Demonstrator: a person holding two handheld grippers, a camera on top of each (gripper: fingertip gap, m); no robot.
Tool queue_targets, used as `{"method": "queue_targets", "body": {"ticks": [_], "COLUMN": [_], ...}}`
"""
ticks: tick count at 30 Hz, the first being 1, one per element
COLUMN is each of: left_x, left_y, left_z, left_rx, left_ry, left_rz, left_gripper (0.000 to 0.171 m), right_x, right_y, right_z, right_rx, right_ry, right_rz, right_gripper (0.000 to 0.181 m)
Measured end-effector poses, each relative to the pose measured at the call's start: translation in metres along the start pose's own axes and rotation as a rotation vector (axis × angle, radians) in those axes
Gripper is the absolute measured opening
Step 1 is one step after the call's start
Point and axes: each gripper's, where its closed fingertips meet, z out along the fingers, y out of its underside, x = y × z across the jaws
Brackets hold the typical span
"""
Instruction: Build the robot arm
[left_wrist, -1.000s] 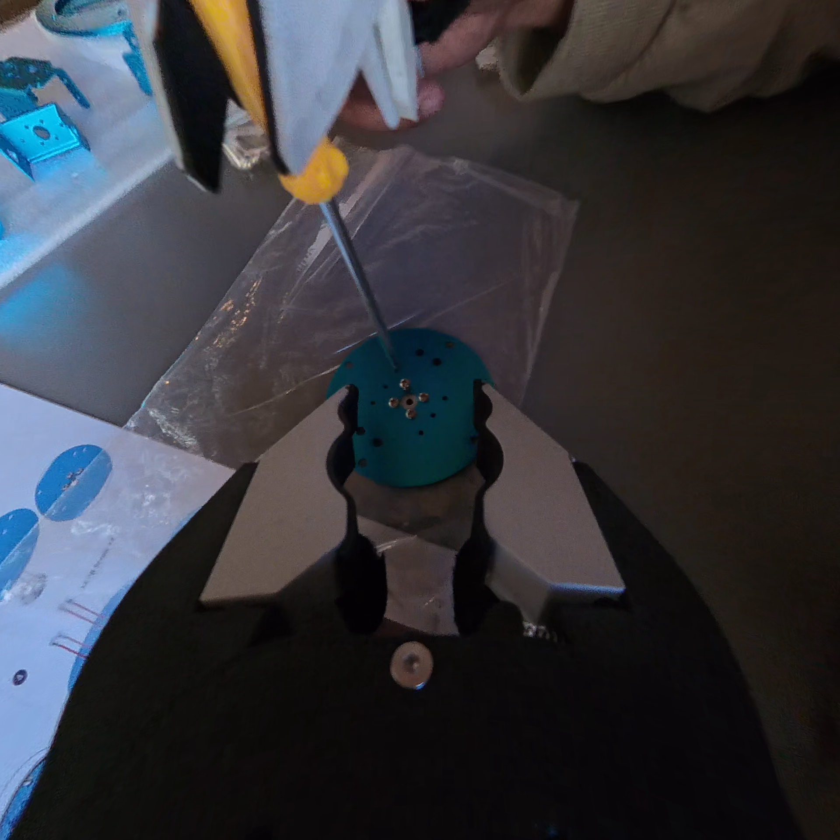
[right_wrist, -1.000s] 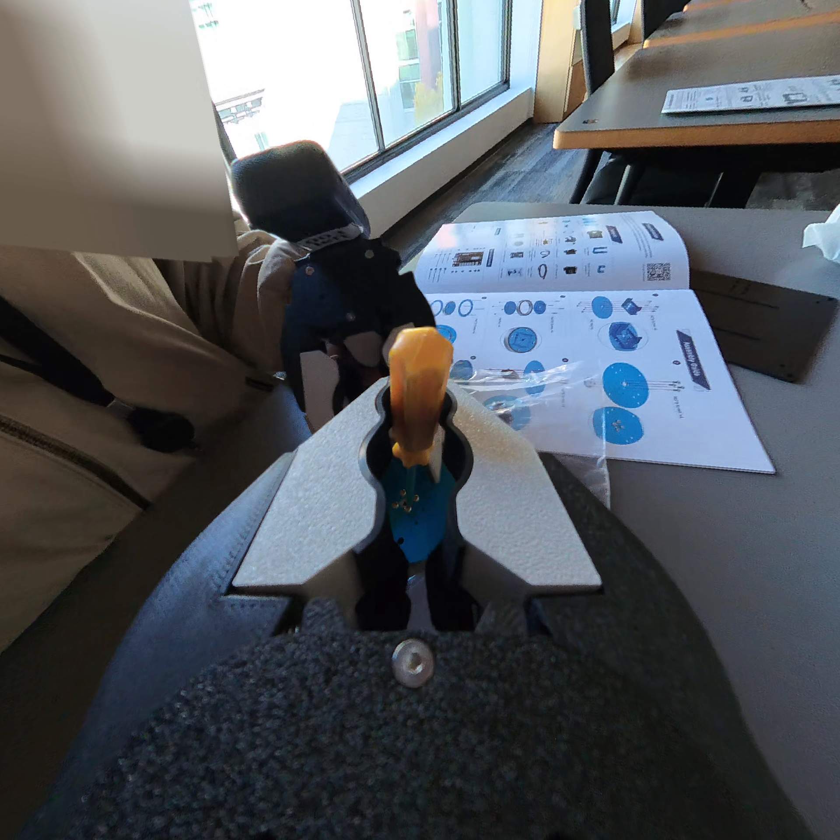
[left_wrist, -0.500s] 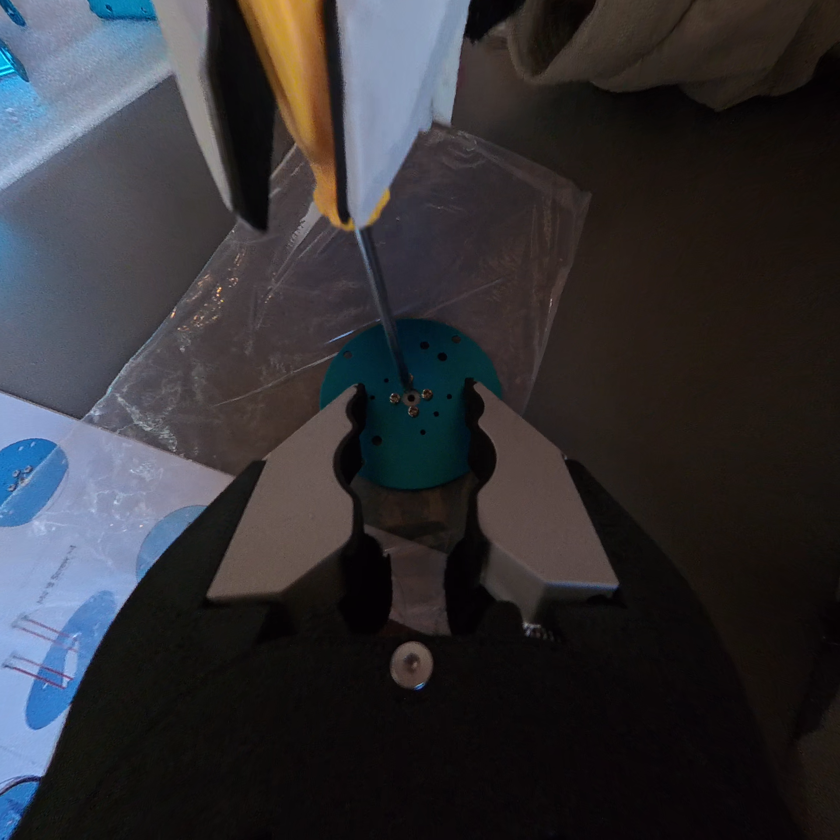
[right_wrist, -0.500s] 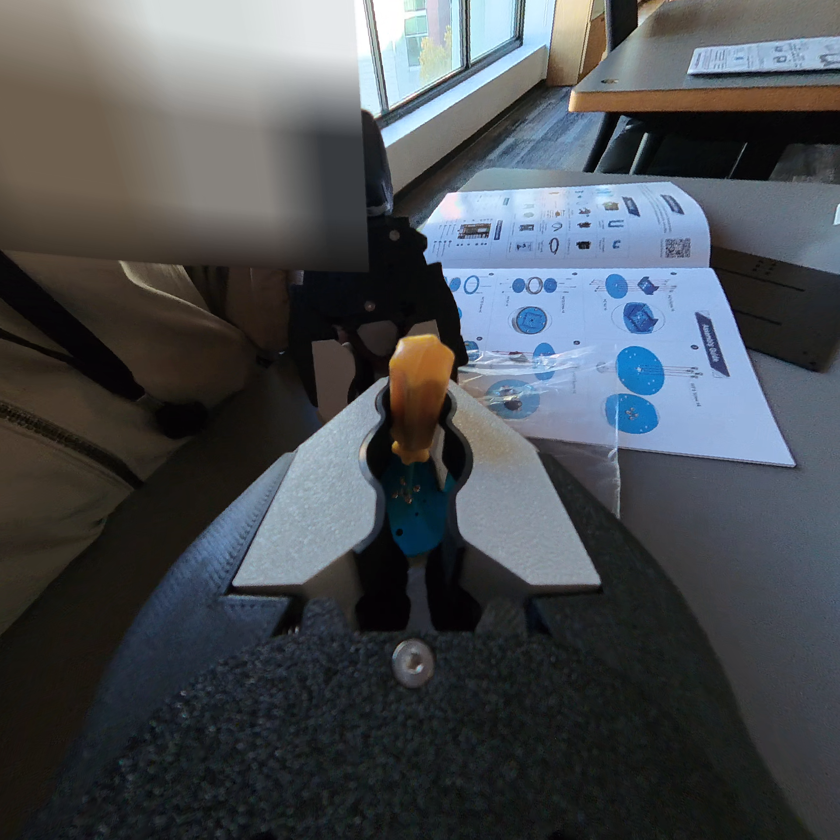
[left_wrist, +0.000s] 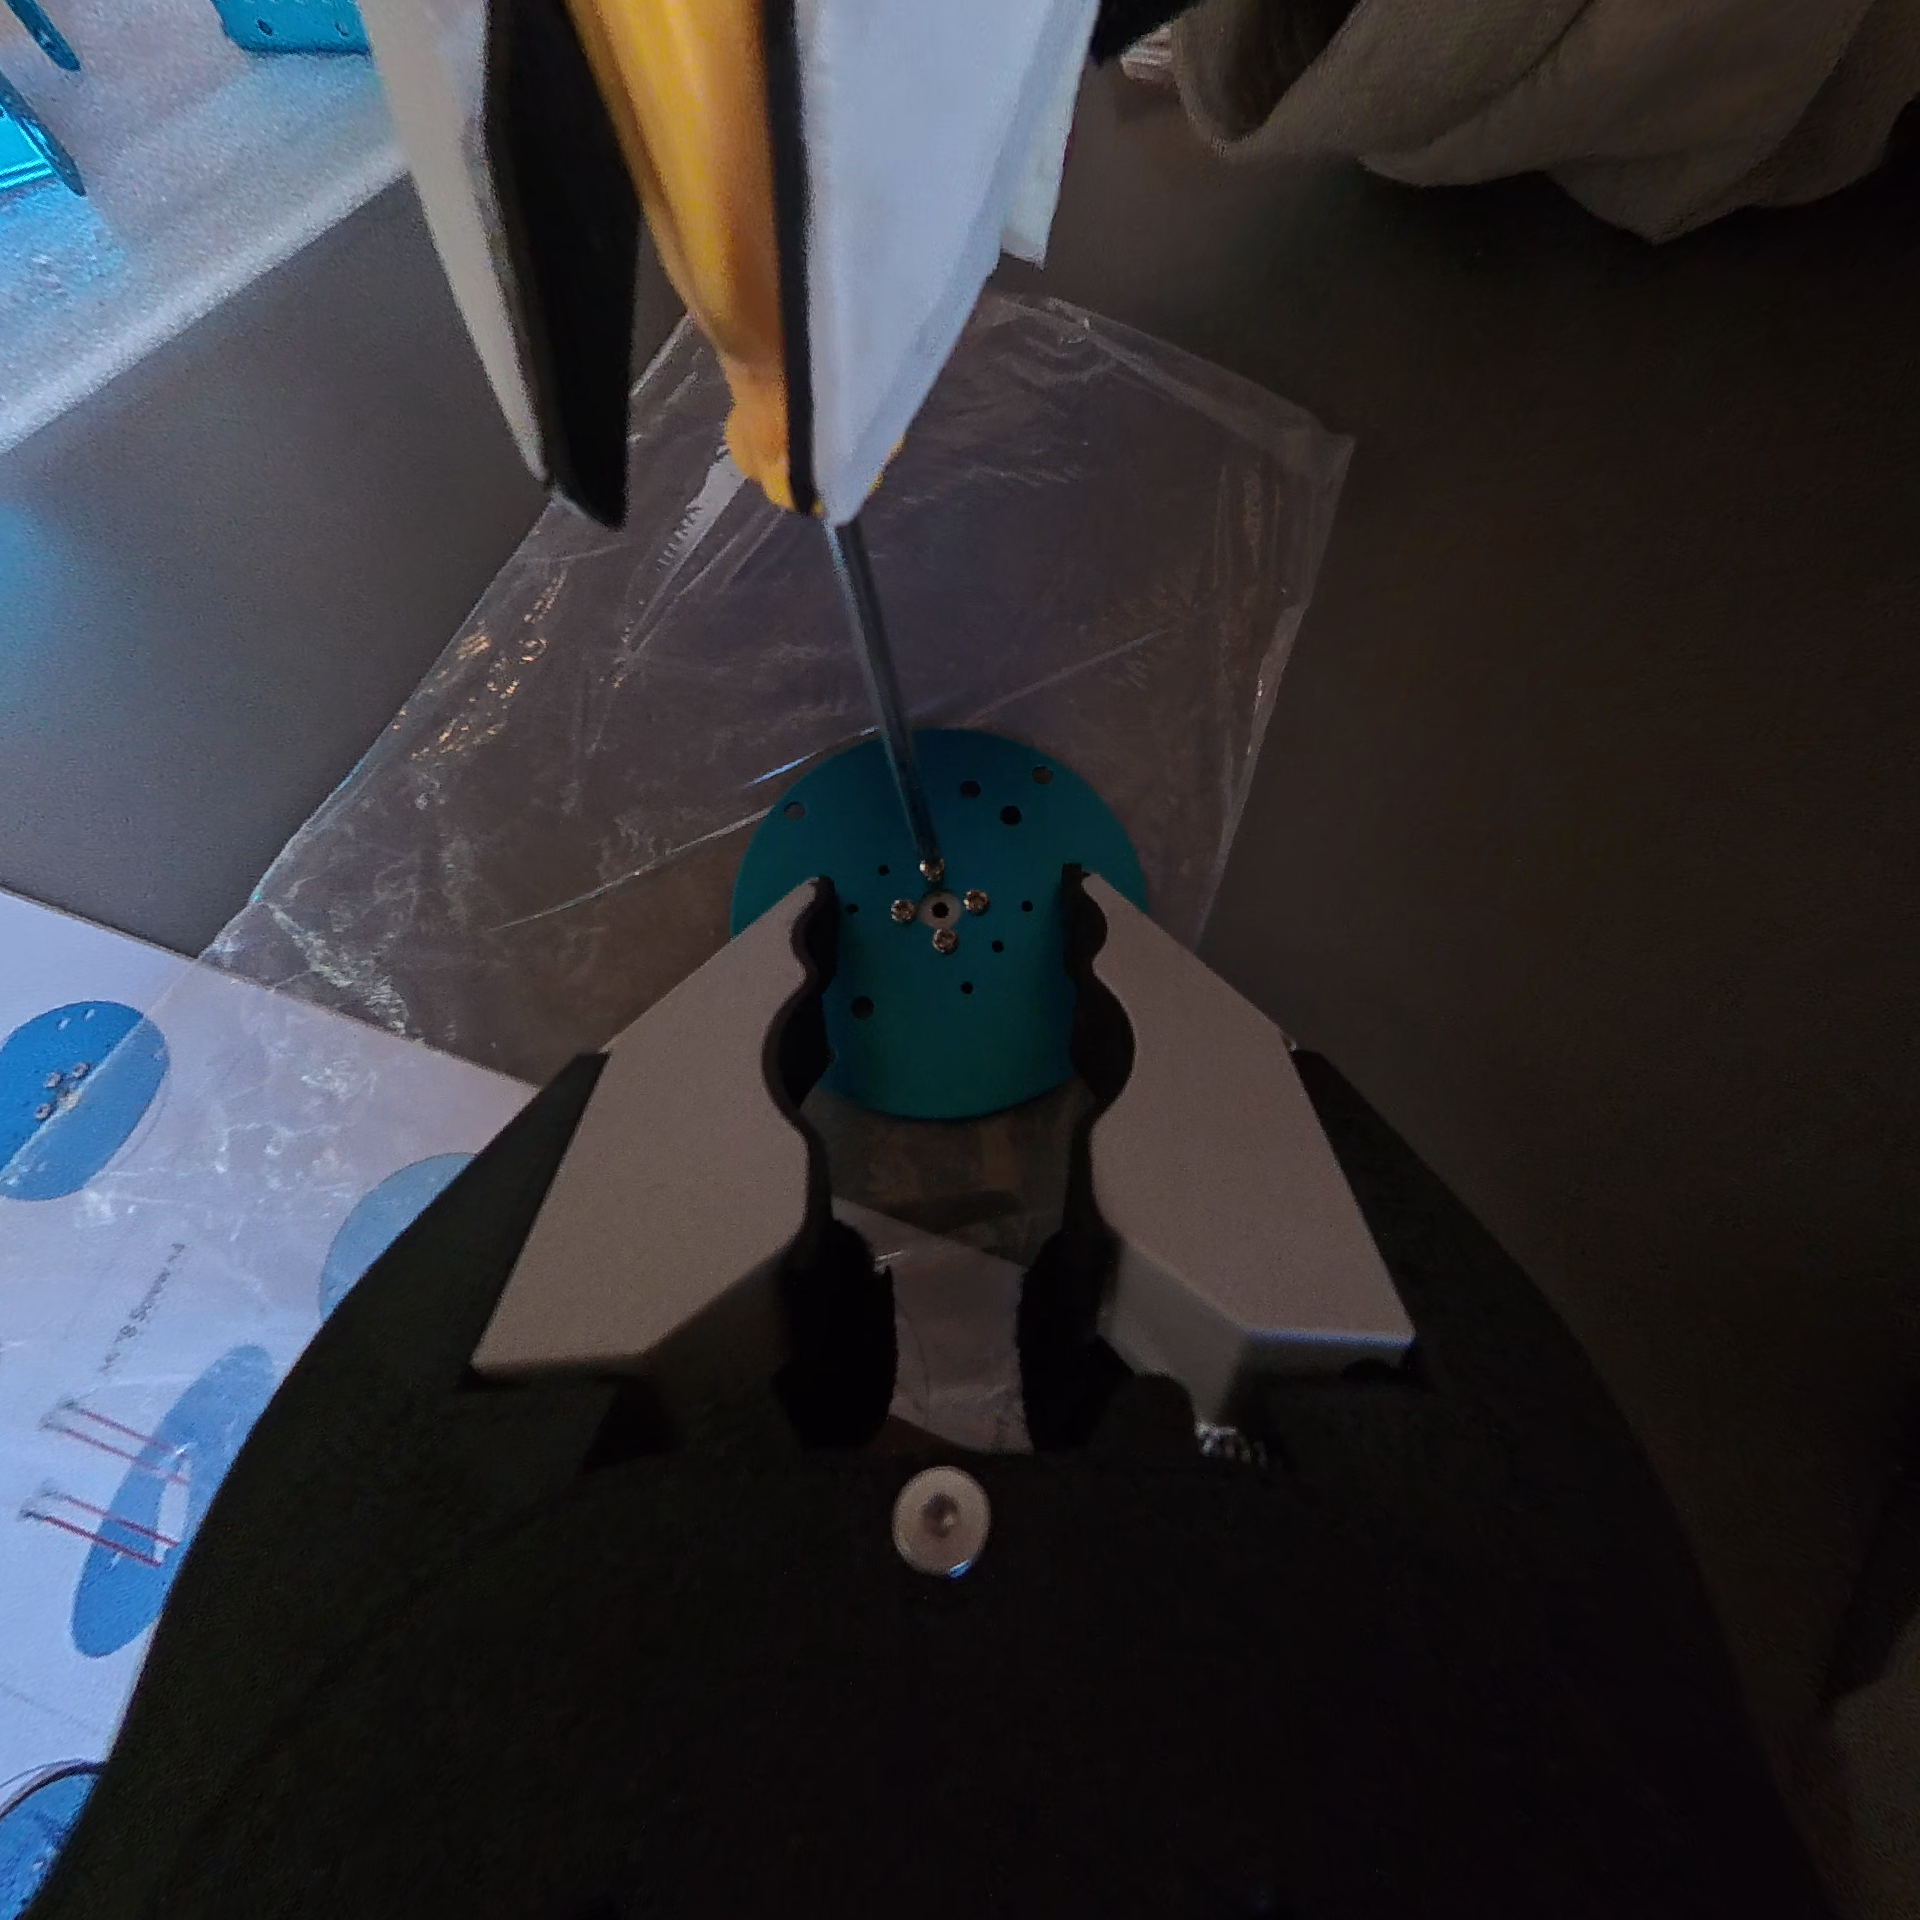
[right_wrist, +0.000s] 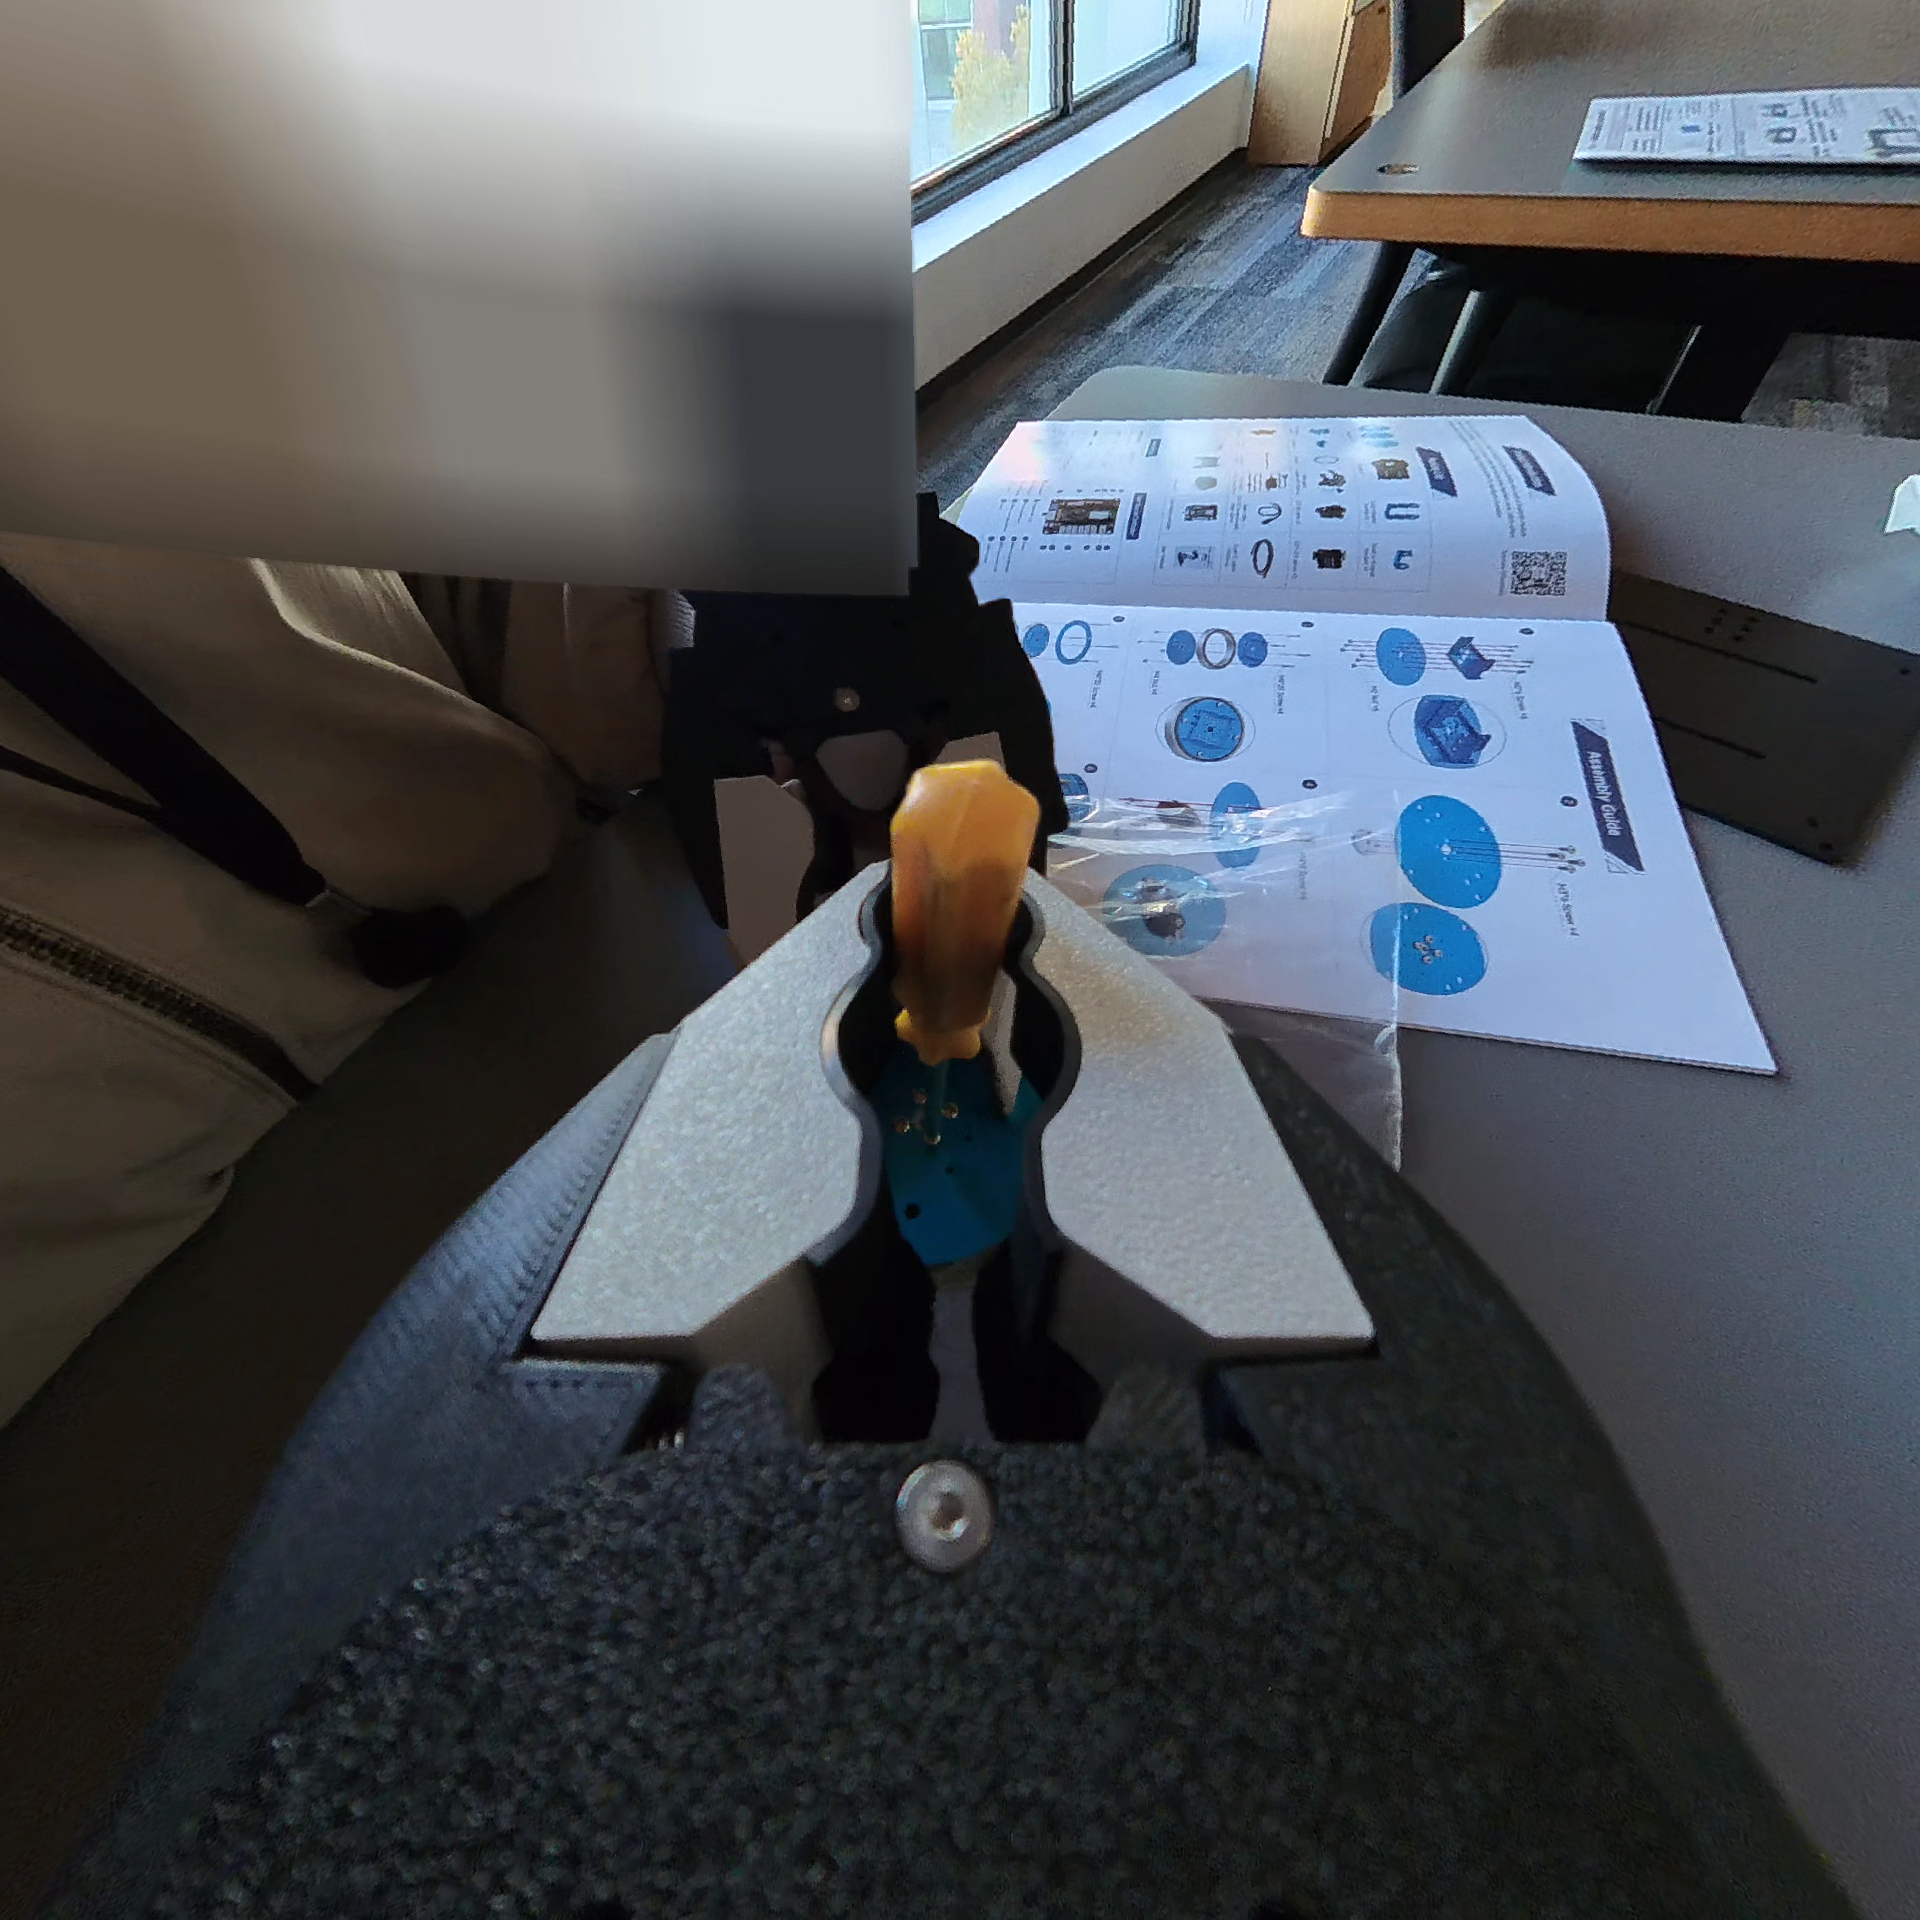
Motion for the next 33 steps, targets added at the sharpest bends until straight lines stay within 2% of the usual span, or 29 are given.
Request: {"method": "queue_targets", "body": {"ticks": [7,13,20,22,28,30,33], "left_x": [0.001,0.001,0.003,0.009,0.008,0.008,0.009], "left_y": [-0.001,-0.001,-0.014,-0.014,-0.013,-0.013,-0.013], "left_z": [0.000,0.001,0.003,0.005,0.003,0.003,0.003], "left_rx": [0.001,0.001,0.050,0.047,0.046,0.046,0.047], "left_ry": [0.009,-0.006,-0.010,0.017,-0.010,-0.014,-0.011], "left_rz": [-0.004,0.000,-0.012,-0.005,0.027,0.031,0.042], "left_gripper": [0.044,0.041,0.018,0.005,0.004,0.004,0.004], "right_x": [-0.010,-0.011,-0.016,-0.018,-0.024,-0.028,-0.031], "right_y": [0.002,0.004,0.014,0.014,0.013,0.016,0.017], "right_z": [0.004,0.003,-0.005,-0.004,-0.001,-0.004,-0.019], "right_rx": [-0.108,-0.144,-0.192,-0.193,-0.264,-0.325,-0.463], "right_ry": [-0.057,-0.205,-0.230,-0.222,-0.206,-0.226,-0.238], "right_rz": [-0.106,-0.108,-0.121,-0.126,-0.158,-0.156,-0.150], "right_gripper": [0.015,0.015,0.015,0.015,0.016,0.021,0.043]}}
